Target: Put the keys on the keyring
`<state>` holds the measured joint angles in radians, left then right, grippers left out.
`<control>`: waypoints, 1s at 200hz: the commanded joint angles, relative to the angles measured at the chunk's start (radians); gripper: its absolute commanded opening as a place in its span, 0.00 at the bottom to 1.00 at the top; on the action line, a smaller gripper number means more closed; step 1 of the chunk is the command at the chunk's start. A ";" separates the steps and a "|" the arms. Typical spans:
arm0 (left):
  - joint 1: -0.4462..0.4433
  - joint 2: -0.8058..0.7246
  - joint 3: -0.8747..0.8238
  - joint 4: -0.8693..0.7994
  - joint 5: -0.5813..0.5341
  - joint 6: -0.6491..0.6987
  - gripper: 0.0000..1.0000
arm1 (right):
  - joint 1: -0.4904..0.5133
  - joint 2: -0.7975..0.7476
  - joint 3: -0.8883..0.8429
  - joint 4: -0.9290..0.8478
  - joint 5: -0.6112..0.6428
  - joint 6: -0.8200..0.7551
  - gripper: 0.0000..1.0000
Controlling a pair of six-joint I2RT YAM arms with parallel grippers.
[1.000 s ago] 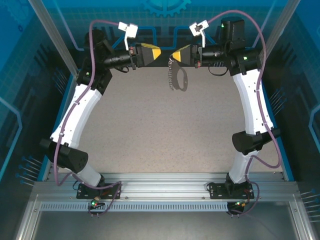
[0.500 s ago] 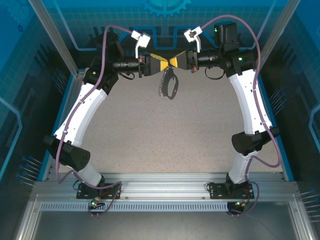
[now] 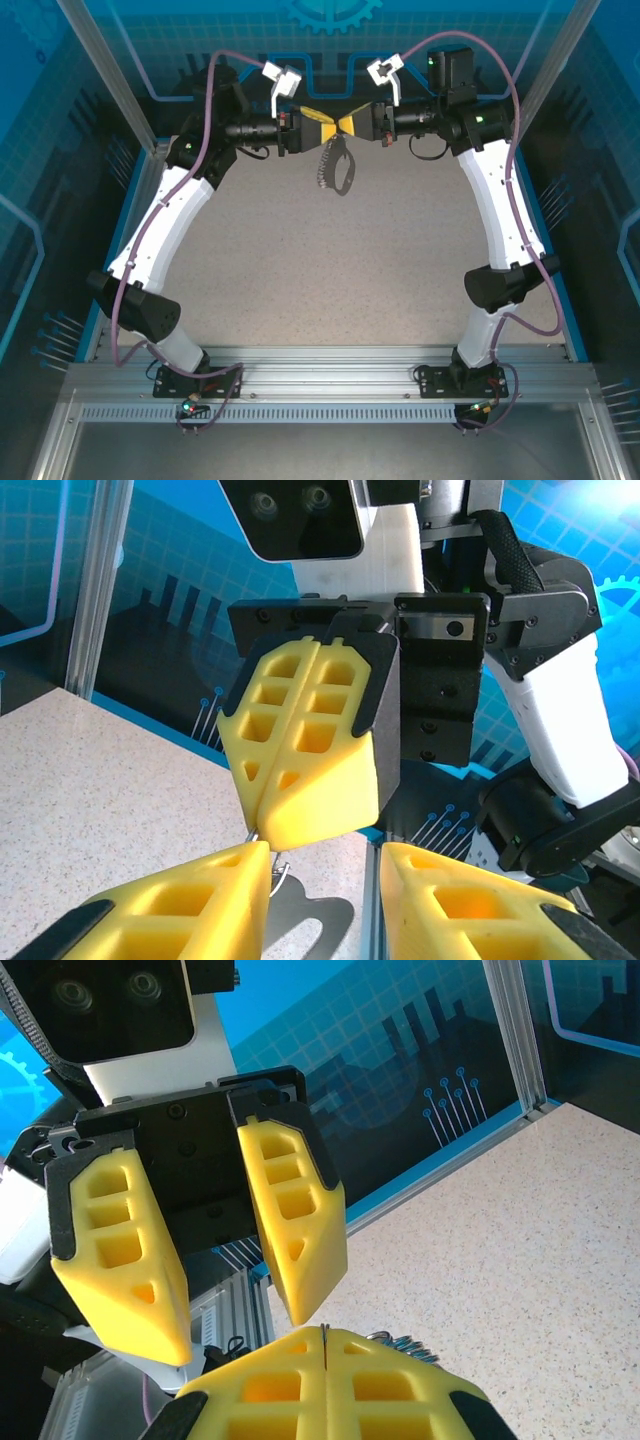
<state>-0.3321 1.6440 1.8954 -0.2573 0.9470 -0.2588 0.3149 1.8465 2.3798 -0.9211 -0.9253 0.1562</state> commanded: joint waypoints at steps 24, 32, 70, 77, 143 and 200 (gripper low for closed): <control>0.016 -0.006 -0.024 0.024 -0.030 0.011 0.38 | -0.004 -0.061 -0.035 0.052 -0.042 0.017 0.00; 0.018 -0.007 -0.025 0.028 -0.030 0.009 0.38 | -0.006 -0.064 -0.041 0.059 -0.047 0.021 0.00; 0.020 0.002 -0.024 0.045 -0.018 -0.011 0.39 | -0.011 -0.069 -0.055 0.091 -0.066 0.040 0.00; 0.019 0.004 -0.022 0.051 -0.013 -0.017 0.39 | -0.011 -0.069 -0.059 0.100 -0.069 0.047 0.00; 0.000 0.032 -0.008 0.079 0.019 -0.047 0.38 | -0.010 -0.057 -0.062 0.148 -0.092 0.082 0.00; -0.008 0.043 -0.007 0.134 0.021 -0.080 0.35 | -0.008 -0.055 -0.070 0.150 -0.095 0.081 0.00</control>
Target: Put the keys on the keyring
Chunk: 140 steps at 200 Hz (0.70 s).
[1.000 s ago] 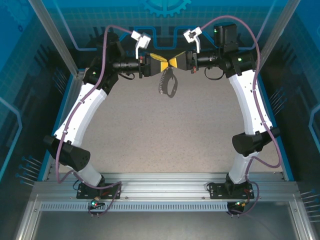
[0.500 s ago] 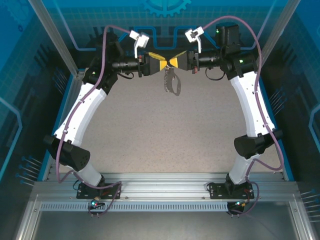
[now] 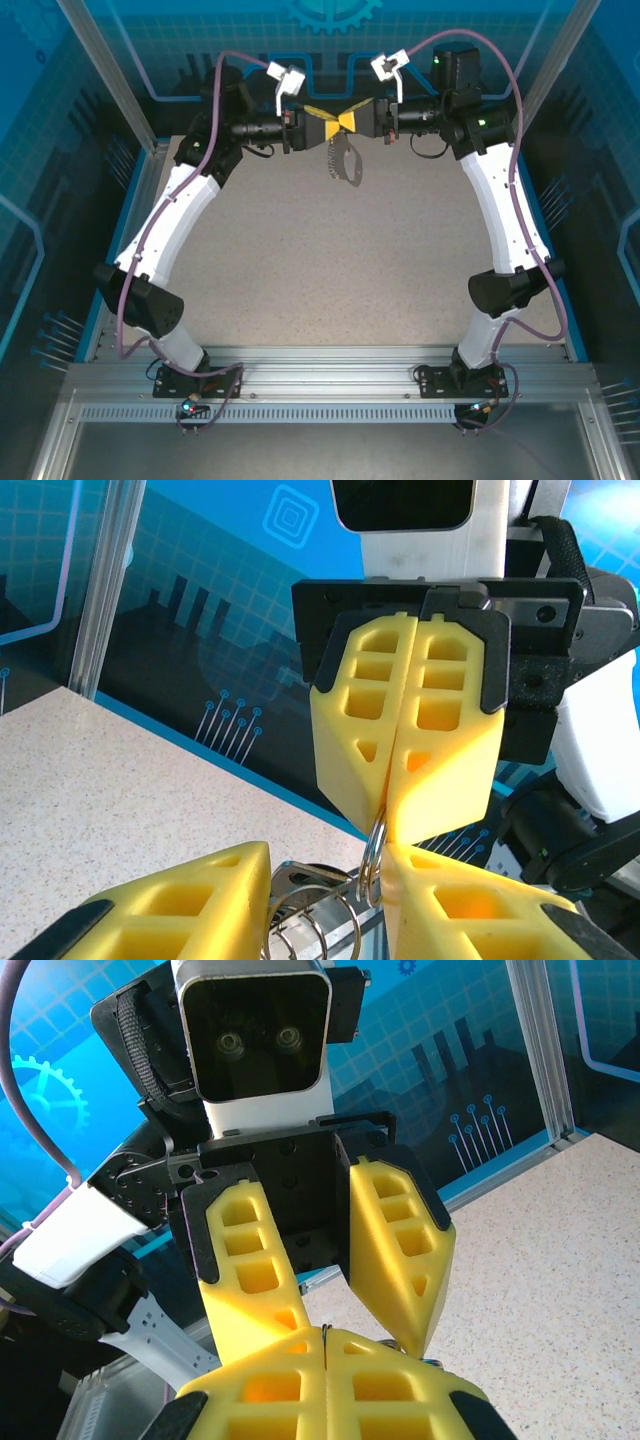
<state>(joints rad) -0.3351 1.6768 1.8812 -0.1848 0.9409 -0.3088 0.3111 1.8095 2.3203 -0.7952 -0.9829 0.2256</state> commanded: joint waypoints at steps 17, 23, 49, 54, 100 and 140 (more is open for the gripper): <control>-0.007 0.009 0.007 0.078 0.024 -0.038 0.36 | -0.005 -0.018 -0.015 0.023 -0.036 0.009 0.00; -0.007 0.009 0.007 0.082 0.024 -0.038 0.36 | -0.004 -0.018 -0.016 0.024 -0.034 0.009 0.00; -0.007 0.007 0.007 0.092 0.021 -0.043 0.36 | -0.005 -0.015 -0.018 0.024 -0.036 0.010 0.00; -0.007 0.008 0.007 0.093 0.021 -0.044 0.36 | -0.005 -0.015 -0.018 0.024 -0.034 0.009 0.00; -0.010 0.006 0.006 0.093 0.027 -0.047 0.34 | -0.002 -0.012 -0.019 0.031 -0.032 0.015 0.00; -0.020 0.009 0.010 0.106 0.033 -0.053 0.25 | 0.006 -0.010 -0.021 0.029 -0.030 0.015 0.00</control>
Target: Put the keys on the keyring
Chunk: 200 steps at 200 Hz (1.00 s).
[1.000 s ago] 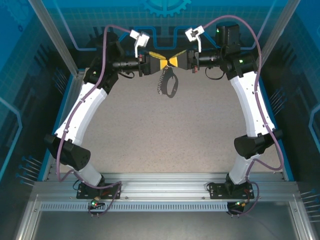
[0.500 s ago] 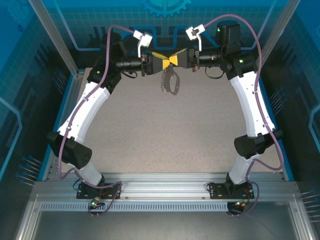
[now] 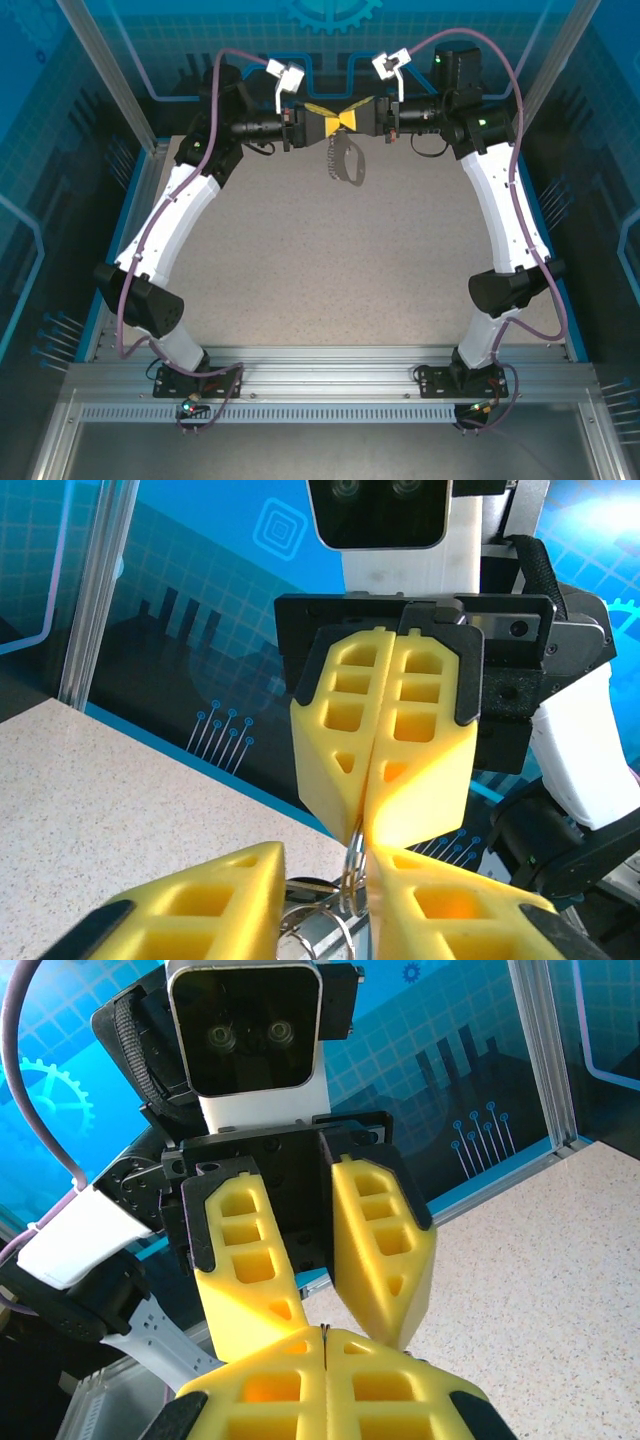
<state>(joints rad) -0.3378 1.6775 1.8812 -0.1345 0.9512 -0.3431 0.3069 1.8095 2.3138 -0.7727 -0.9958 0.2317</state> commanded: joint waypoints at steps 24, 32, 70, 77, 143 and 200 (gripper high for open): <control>-0.025 0.012 0.015 0.077 0.035 -0.038 0.15 | 0.017 -0.014 -0.021 0.006 -0.011 0.008 0.00; -0.028 0.013 0.017 0.077 0.037 -0.037 0.11 | 0.017 -0.016 -0.022 0.007 -0.008 0.008 0.00; -0.039 0.014 0.015 0.085 0.038 -0.045 0.00 | 0.020 -0.017 -0.022 0.023 0.015 0.033 0.00; -0.039 0.012 0.012 0.086 0.027 -0.044 0.00 | 0.018 -0.016 -0.024 0.029 0.022 0.044 0.00; -0.029 -0.042 -0.091 0.248 -0.100 -0.109 0.00 | -0.116 -0.218 -0.377 0.327 0.181 0.286 0.38; -0.029 -0.053 -0.109 0.289 -0.206 -0.113 0.00 | -0.050 -0.370 -0.615 0.362 0.292 0.320 0.29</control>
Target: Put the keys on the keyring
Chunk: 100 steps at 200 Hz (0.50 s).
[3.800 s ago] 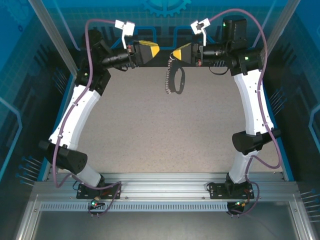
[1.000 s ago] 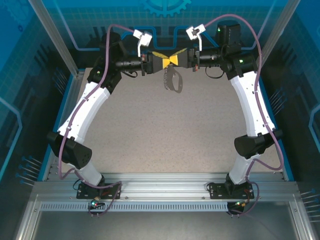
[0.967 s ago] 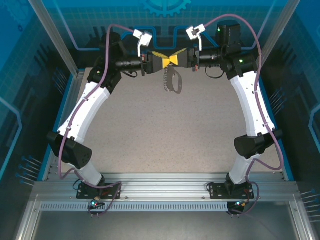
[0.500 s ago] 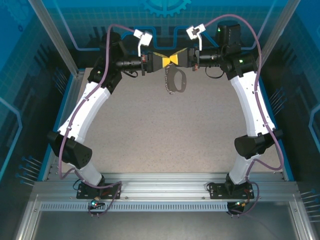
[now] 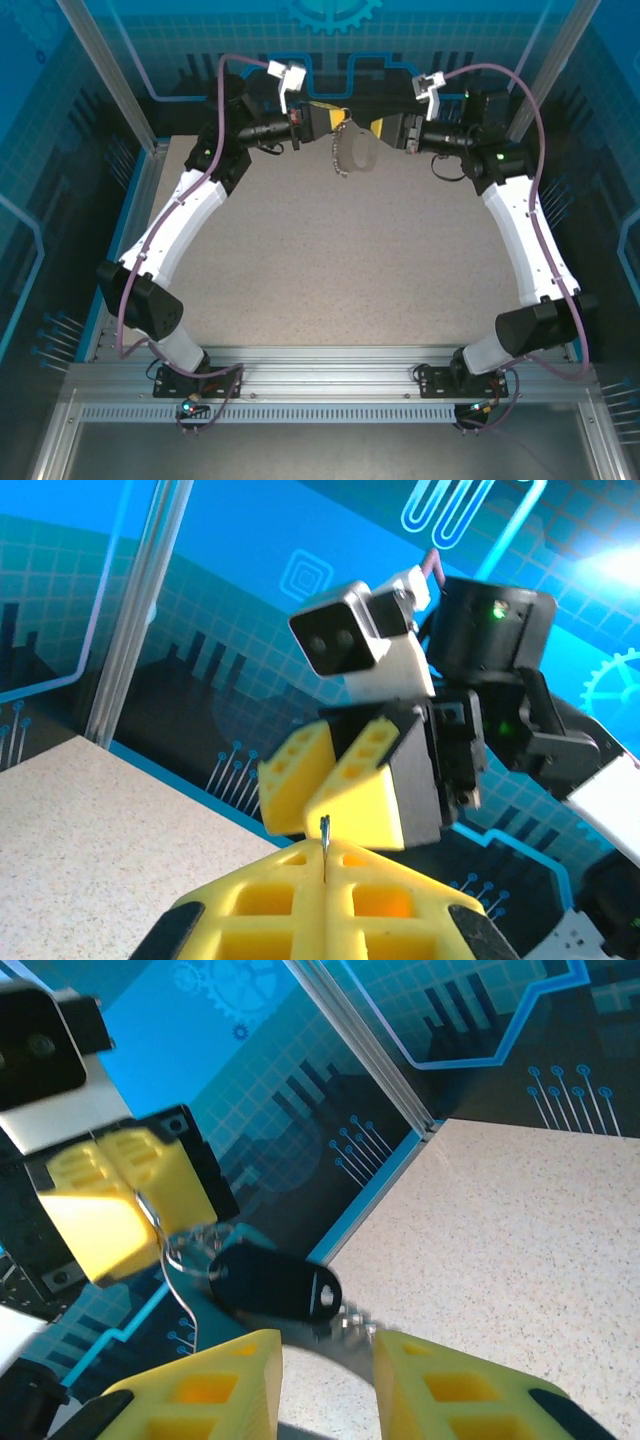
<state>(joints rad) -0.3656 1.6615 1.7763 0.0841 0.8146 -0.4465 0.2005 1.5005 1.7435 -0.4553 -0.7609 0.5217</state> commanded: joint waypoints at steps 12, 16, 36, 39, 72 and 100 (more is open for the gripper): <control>0.000 -0.036 -0.003 0.078 -0.076 -0.011 0.00 | 0.108 -0.069 -0.051 0.035 0.076 0.022 0.28; -0.001 -0.035 -0.003 0.080 -0.078 -0.013 0.00 | 0.127 -0.069 -0.049 0.030 0.082 0.017 0.27; -0.002 -0.032 -0.006 0.093 -0.084 -0.021 0.00 | 0.217 -0.056 -0.032 0.011 0.117 0.000 0.23; -0.002 -0.031 -0.004 0.095 -0.084 -0.021 0.00 | 0.228 -0.053 -0.029 0.008 0.118 -0.003 0.23; -0.002 -0.034 -0.009 0.113 -0.083 -0.036 0.00 | 0.234 -0.065 -0.036 -0.015 0.157 -0.024 0.22; -0.001 -0.035 -0.017 0.162 -0.072 -0.080 0.00 | 0.137 -0.111 -0.078 0.053 0.109 0.018 0.22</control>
<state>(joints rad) -0.3656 1.6615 1.7744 0.1547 0.7475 -0.4763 0.4133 1.4471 1.6947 -0.4580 -0.6357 0.5171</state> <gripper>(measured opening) 0.052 0.223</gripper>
